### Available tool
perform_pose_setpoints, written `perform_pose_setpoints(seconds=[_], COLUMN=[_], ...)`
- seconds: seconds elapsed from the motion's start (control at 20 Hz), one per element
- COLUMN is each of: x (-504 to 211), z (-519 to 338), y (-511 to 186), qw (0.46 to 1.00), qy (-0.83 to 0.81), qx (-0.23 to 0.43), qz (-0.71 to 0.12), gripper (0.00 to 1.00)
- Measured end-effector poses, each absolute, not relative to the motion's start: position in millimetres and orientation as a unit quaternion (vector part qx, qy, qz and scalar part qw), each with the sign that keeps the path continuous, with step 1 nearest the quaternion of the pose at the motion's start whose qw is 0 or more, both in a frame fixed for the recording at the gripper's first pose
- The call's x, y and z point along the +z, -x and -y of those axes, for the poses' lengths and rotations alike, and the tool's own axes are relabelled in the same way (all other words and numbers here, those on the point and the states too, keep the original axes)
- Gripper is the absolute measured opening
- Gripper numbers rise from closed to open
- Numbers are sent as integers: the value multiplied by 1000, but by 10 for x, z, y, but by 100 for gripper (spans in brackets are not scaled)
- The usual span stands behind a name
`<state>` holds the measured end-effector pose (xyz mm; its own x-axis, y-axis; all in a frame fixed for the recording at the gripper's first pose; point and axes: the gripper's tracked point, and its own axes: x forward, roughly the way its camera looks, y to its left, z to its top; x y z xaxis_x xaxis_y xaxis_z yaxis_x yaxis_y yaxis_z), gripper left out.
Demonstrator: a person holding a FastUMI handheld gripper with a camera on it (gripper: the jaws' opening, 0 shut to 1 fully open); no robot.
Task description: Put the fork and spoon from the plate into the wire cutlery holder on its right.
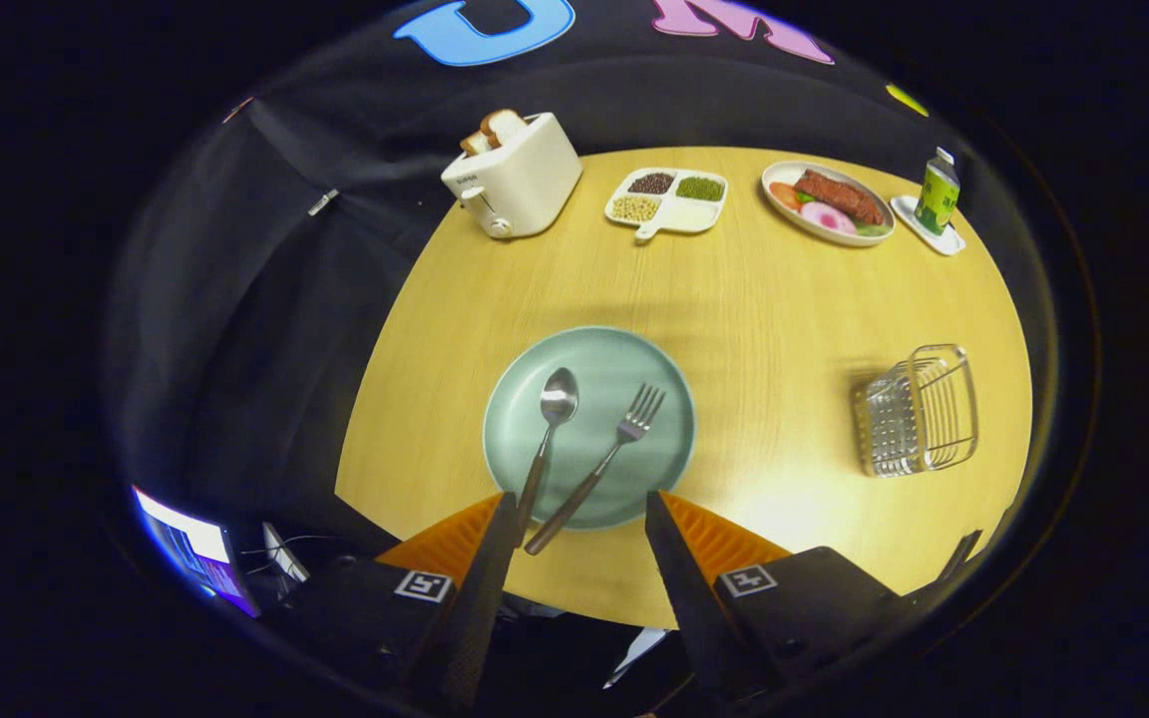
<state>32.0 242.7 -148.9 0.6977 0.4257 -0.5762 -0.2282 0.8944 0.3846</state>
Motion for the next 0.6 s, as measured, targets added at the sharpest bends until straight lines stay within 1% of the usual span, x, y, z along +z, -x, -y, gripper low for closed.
perform_pose_setpoints(seconds=[0.1, 0.15, 0.2, 0.25, 0.6], x=[-1682, -1791, -1886, -2001, -2463], z=[-2556, -2596, -2634, -2669, -2774], y=[-466, -516, -559, -597, -763], qw=[902, 898, 893, 889, 874], qy=[-146, -147, -150, -151, -137], qx=[167, 153, 143, 133, 82], qz=[-371, -386, -400, -412, -458], gripper=[81, 75, 59, 60, 60])
